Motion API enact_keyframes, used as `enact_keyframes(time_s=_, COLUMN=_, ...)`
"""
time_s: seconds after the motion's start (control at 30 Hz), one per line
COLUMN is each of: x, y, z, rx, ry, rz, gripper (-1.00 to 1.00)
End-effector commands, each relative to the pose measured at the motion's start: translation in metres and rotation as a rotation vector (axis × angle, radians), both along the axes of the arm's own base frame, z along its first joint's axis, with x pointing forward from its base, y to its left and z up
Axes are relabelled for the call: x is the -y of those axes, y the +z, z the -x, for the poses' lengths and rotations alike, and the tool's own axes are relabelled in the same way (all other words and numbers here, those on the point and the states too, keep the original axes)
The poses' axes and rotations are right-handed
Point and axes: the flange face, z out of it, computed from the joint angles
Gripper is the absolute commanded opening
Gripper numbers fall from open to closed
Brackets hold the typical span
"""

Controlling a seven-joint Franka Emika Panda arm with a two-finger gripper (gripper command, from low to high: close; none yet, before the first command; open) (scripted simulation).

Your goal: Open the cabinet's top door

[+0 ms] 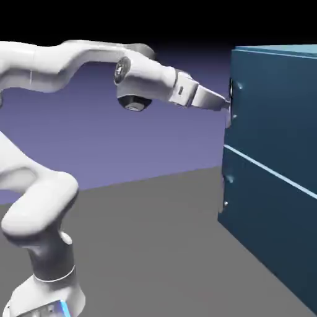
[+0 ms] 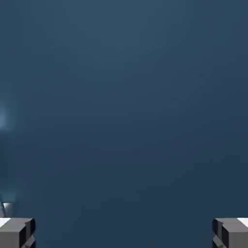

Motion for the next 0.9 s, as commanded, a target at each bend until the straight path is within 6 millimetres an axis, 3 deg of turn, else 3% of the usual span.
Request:
enact_keyframes(time_s=0.0, x=-0.003, y=0.0, z=-0.001, rx=0.013, ry=0.001, rz=0.001, gripper=1.0)
enact_keyframes(time_s=0.43, x=-0.052, y=-0.013, z=-0.024, rx=0.161, ry=0.018, rz=0.022, gripper=1.0)
enact_keyframes(time_s=0.87, x=-0.106, y=-0.063, z=-0.068, rx=0.271, ry=0.02, rz=0.04, gripper=1.0)
